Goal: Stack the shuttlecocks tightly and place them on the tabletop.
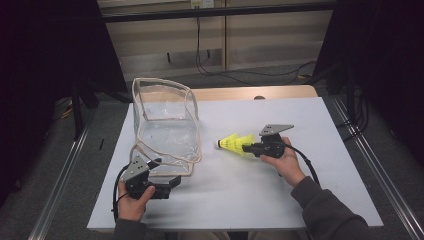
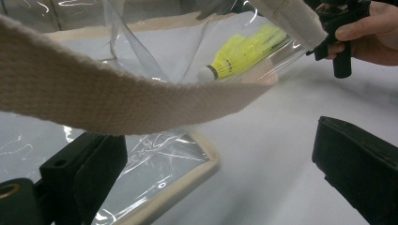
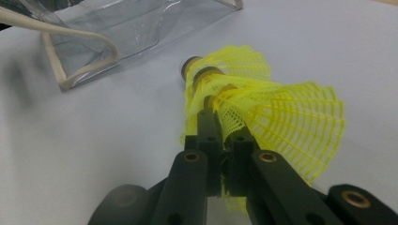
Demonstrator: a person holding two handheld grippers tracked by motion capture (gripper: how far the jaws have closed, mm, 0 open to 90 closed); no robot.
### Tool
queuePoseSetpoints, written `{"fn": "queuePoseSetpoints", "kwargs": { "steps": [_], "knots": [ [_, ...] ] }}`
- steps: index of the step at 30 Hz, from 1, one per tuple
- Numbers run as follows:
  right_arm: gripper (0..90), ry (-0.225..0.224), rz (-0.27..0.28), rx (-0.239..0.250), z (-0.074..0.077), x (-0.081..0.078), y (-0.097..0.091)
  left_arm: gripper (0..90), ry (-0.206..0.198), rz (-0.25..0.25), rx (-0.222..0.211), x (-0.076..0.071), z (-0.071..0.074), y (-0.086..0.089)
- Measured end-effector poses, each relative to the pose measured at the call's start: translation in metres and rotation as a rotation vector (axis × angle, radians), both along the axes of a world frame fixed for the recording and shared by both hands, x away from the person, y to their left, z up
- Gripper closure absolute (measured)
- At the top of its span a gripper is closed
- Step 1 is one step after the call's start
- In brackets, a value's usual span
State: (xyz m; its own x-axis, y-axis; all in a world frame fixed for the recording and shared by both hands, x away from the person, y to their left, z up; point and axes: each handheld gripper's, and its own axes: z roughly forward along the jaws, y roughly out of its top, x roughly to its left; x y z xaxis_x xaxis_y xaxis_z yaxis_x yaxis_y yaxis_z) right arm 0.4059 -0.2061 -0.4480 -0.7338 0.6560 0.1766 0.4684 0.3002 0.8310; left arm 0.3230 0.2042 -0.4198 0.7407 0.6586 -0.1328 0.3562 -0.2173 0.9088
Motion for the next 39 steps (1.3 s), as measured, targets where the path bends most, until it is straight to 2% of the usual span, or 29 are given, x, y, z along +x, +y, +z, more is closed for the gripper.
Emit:
{"fn": "queuePoseSetpoints", "kwargs": {
  "steps": [20,25,39],
  "knots": [
    [86.8,-0.002,-0.006,0.0,-0.0023,0.0004,0.004,3.6,-0.002,0.002,-0.004,0.0,0.0,0.0],
    [82.8,0.016,-0.007,-0.015,-0.0034,-0.0003,0.0038,3.6,-0.002,0.002,-0.002,0.0,0.0,-0.0001],
    [73.0,0.015,-0.014,-0.04,-0.0036,-0.004,0.0018,3.6,-0.003,0.004,-0.002,0.0001,-0.0001,0.0]
  ]
}}
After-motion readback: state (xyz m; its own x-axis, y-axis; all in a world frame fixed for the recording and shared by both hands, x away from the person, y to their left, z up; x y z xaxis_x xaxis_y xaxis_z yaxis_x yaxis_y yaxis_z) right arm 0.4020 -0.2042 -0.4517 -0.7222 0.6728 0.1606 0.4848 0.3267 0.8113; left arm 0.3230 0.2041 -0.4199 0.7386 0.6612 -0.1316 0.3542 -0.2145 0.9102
